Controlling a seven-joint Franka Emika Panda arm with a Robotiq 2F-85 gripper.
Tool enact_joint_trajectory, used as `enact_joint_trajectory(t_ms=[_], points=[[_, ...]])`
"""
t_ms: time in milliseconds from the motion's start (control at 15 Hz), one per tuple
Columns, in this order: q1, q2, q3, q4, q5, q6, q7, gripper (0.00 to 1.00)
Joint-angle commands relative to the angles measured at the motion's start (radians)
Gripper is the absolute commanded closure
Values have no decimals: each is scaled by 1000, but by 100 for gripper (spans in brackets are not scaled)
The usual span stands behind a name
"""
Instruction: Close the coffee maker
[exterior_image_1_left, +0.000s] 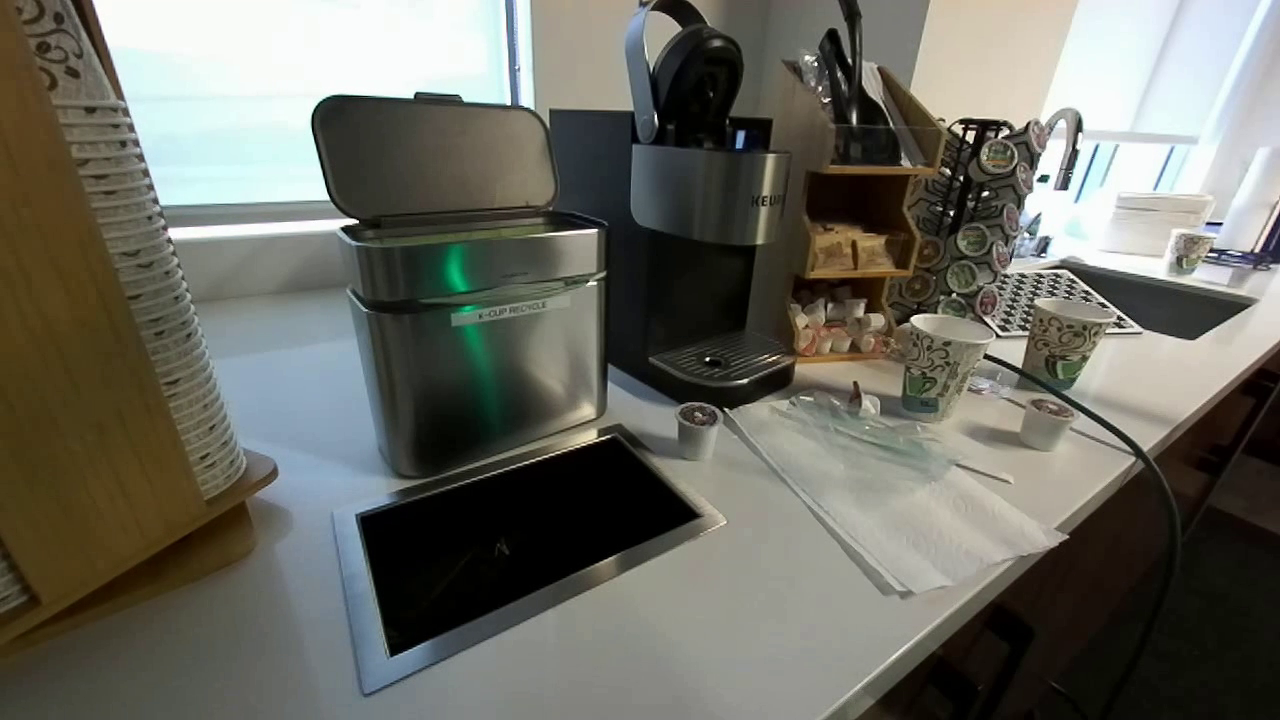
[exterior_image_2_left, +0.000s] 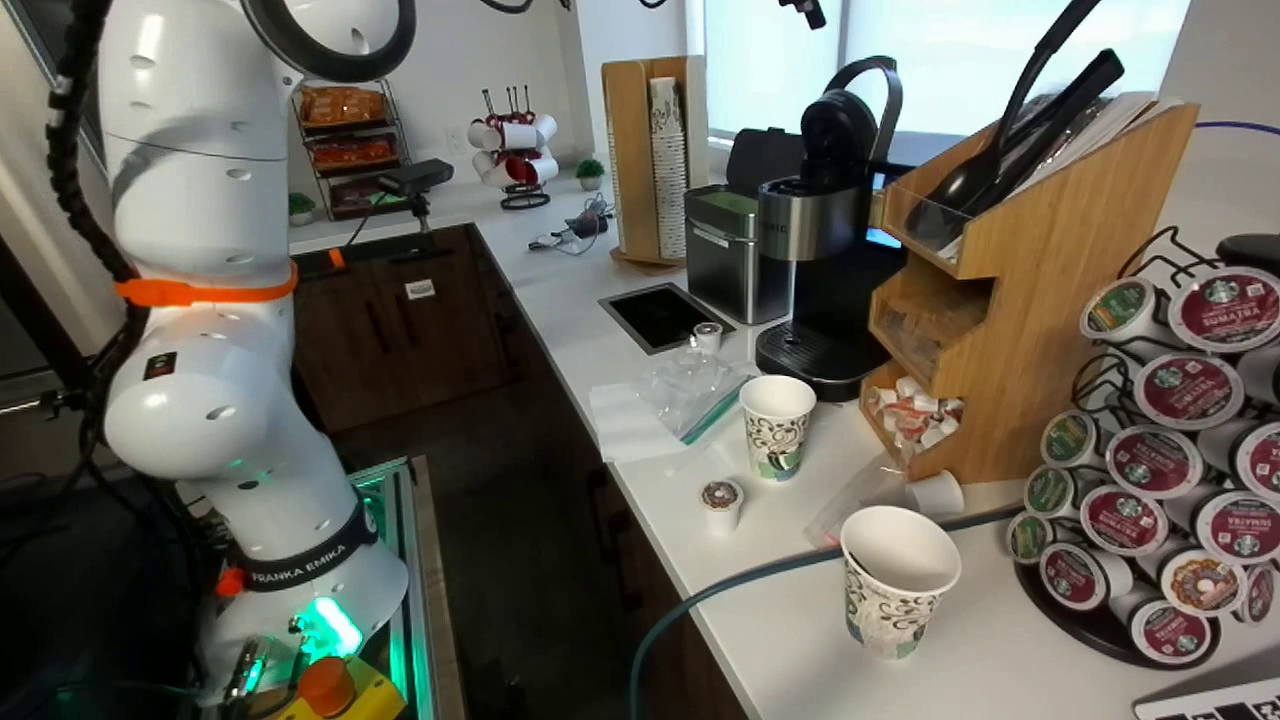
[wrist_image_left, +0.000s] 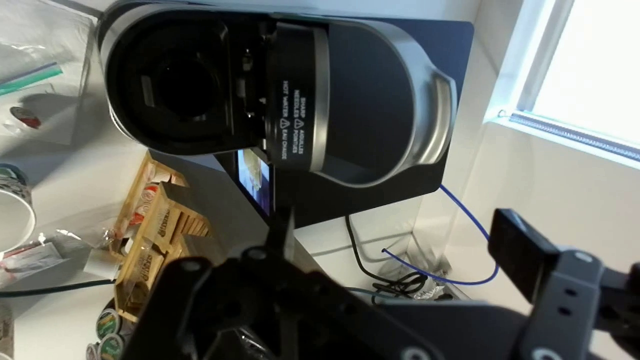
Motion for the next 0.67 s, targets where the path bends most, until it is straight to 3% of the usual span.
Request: enact_joint_trajectory(t_ms=[0,400,600], points=[[3,13,-2,14,0,-3,0,0],[45,71,-27,28,-106,149,192,0],[47,119,-15,47,-93,192,212,0]])
